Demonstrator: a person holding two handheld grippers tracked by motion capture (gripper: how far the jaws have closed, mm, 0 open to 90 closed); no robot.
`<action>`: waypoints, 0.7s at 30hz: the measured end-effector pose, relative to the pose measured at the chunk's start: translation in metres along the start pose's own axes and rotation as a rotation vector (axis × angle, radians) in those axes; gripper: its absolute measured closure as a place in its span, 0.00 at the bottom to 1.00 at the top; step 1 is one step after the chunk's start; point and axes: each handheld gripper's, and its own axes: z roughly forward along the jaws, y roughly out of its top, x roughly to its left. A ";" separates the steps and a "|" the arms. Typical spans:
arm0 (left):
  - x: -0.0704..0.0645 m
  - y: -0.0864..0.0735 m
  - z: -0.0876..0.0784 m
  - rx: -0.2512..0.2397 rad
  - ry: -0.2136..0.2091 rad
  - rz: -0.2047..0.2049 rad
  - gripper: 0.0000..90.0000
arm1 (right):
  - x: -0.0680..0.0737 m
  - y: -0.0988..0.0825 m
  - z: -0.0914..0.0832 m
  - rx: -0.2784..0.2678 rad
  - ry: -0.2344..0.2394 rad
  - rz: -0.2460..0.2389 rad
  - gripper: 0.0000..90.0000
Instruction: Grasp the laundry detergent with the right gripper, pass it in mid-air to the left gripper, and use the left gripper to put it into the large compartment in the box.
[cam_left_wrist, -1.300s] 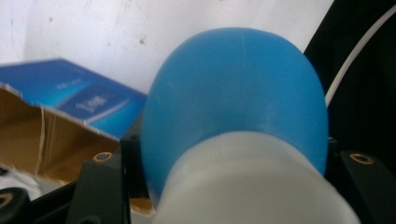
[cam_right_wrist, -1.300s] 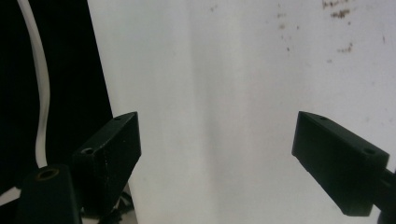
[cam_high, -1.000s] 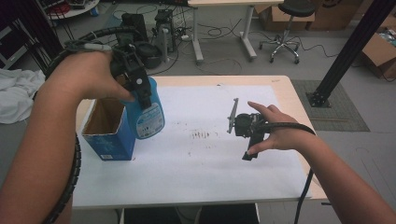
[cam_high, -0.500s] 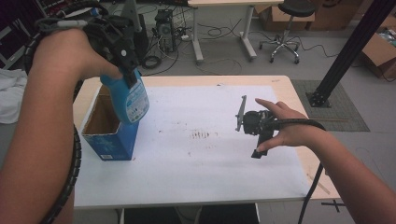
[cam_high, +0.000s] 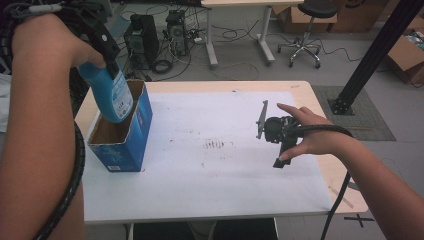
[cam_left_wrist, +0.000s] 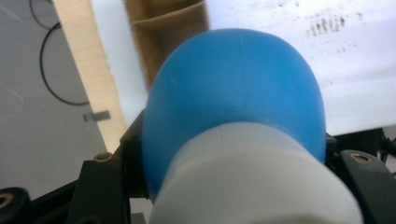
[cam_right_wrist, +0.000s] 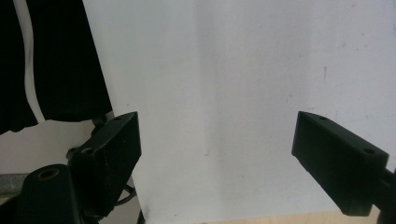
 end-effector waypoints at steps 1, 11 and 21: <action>0.000 0.000 0.000 0.000 0.000 0.000 0.43 | 0.000 0.000 0.000 0.000 0.000 0.000 0.17; 0.021 0.004 0.032 0.030 -0.018 -0.059 0.43 | -0.001 0.001 0.001 0.001 0.001 0.004 0.17; 0.035 0.005 0.065 0.036 -0.014 -0.108 0.43 | 0.000 -0.003 0.002 -0.011 0.003 0.012 0.17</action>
